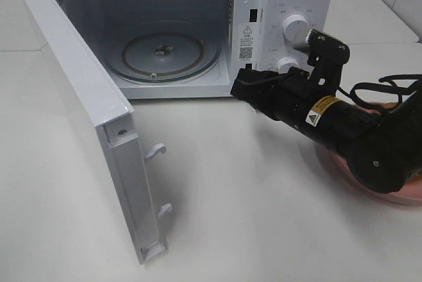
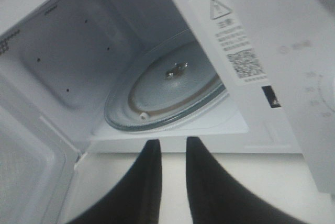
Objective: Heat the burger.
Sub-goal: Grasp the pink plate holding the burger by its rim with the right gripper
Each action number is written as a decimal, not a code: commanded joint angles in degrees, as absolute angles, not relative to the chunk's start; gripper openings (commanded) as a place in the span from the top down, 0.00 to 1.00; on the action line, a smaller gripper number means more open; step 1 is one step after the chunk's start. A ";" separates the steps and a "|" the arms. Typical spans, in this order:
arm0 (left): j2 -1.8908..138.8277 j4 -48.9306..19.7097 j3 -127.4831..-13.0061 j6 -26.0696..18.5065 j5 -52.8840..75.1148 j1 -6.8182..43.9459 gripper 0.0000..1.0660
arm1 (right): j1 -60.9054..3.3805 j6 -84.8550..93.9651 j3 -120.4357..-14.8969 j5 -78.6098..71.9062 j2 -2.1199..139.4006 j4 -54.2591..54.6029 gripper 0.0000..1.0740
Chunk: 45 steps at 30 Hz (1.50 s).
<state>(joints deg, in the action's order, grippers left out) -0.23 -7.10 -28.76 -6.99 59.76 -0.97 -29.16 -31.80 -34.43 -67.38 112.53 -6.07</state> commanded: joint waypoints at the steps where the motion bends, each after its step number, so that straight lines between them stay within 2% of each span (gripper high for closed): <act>1: -1.38 -7.62 -28.65 -6.76 59.19 -1.15 1.00 | -29.11 -21.37 -34.66 -66.63 111.84 -10.60 0.86; 11: -1.38 -7.62 -28.65 -6.76 59.19 -1.15 1.00 | -29.11 -8.94 -34.66 -61.19 111.73 -12.55 0.85; 18: -1.38 -7.62 -28.65 -6.76 59.19 -1.15 1.00 | -29.11 -5.56 -35.98 -47.50 106.80 -14.27 0.85; 20: -1.38 -7.62 -28.65 -6.76 59.19 -1.15 1.00 | -29.16 -7.39 -37.76 -37.13 103.99 -17.65 0.85; 23: -1.38 -7.62 -28.65 -6.76 59.19 -1.15 1.00 | -29.16 -8.31 -38.39 -34.38 103.19 -19.25 0.85; 25: -1.38 -7.62 -28.65 -6.76 59.19 -1.15 1.00 | -29.16 -14.27 -40.16 -23.84 99.98 -24.24 0.84; 28: -1.38 -7.62 -28.65 -6.76 59.19 -1.15 1.00 | -29.16 -18.68 -40.97 -17.30 98.15 -26.24 0.84; 45: -1.38 -7.62 -28.65 -6.76 59.19 -1.15 1.00 | -29.28 -23.61 -40.97 0.00 91.27 -28.30 0.83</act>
